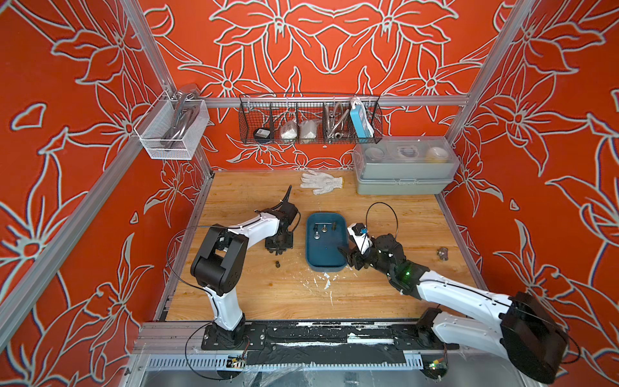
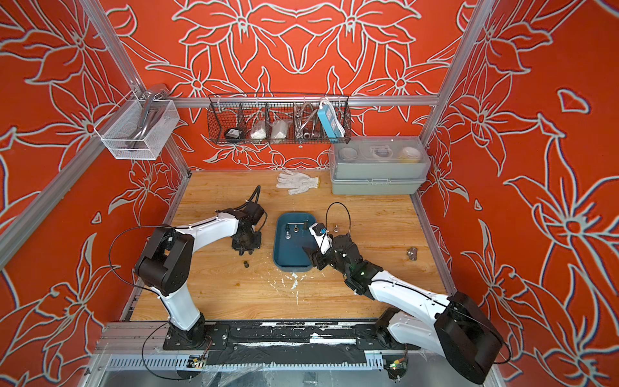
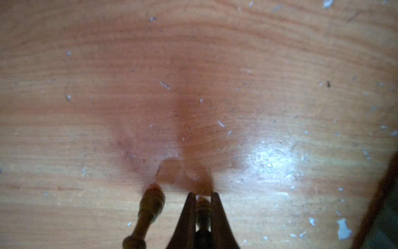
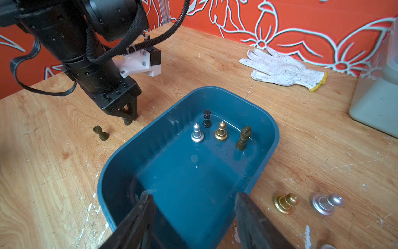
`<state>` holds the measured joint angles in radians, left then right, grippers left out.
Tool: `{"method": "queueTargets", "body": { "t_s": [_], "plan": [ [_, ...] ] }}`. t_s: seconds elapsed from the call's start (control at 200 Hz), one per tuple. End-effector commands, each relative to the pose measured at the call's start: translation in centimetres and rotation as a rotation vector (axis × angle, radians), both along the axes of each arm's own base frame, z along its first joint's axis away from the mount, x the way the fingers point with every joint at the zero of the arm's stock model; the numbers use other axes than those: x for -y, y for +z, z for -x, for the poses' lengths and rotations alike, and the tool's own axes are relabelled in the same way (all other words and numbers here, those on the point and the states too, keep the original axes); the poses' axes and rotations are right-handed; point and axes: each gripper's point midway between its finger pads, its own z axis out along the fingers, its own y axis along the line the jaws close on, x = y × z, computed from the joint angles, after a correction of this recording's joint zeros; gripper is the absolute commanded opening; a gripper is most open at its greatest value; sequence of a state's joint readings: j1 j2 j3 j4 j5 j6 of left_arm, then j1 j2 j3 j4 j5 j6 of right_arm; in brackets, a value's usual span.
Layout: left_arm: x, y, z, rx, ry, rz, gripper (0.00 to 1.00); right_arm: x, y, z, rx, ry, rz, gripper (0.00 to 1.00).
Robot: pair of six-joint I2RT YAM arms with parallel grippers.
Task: Put the chess pieces into the storage box
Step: Pick up the chess piece at the center of the board, then place the chess piece in the storage box.
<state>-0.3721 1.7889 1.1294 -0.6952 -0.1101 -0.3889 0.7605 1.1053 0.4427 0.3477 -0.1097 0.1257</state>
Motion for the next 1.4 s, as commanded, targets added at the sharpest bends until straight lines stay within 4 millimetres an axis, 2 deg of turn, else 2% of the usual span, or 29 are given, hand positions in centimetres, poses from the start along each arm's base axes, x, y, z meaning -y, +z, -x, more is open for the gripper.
{"method": "queueTargets", "body": {
  "t_s": [0.0,0.335,0.721,0.906,1.031,1.206,1.391],
  "plan": [
    [-0.2,0.2,0.7,-0.011,-0.003,0.007,0.11,-0.3,1.2,-0.4,0.022,-0.011,-0.016,0.64],
    [0.8,1.9,0.4,0.007,-0.041,-0.009,0.11,0.1,1.2,-0.7,0.018,-0.044,-0.012,0.64],
    [3.3,6.4,-1.0,0.063,-0.108,-0.009,0.12,1.0,1.4,-1.5,0.009,-0.124,-0.002,0.64],
    [5.9,9.7,-2.6,0.121,-0.166,0.004,0.12,2.3,2.1,-1.8,0.033,-0.184,-0.016,0.64],
    [8.2,10.8,-3.8,0.138,-0.214,0.013,0.12,3.1,2.4,-2.0,0.044,-0.224,-0.019,0.64],
    [11.9,11.1,-5.6,0.149,-0.280,0.025,0.12,3.3,2.3,-2.1,0.041,-0.233,-0.015,0.64],
    [14.6,9.5,-7.3,0.122,-0.321,0.034,0.12,3.6,2.4,-2.1,0.044,-0.243,-0.015,0.64]
  ]
}}
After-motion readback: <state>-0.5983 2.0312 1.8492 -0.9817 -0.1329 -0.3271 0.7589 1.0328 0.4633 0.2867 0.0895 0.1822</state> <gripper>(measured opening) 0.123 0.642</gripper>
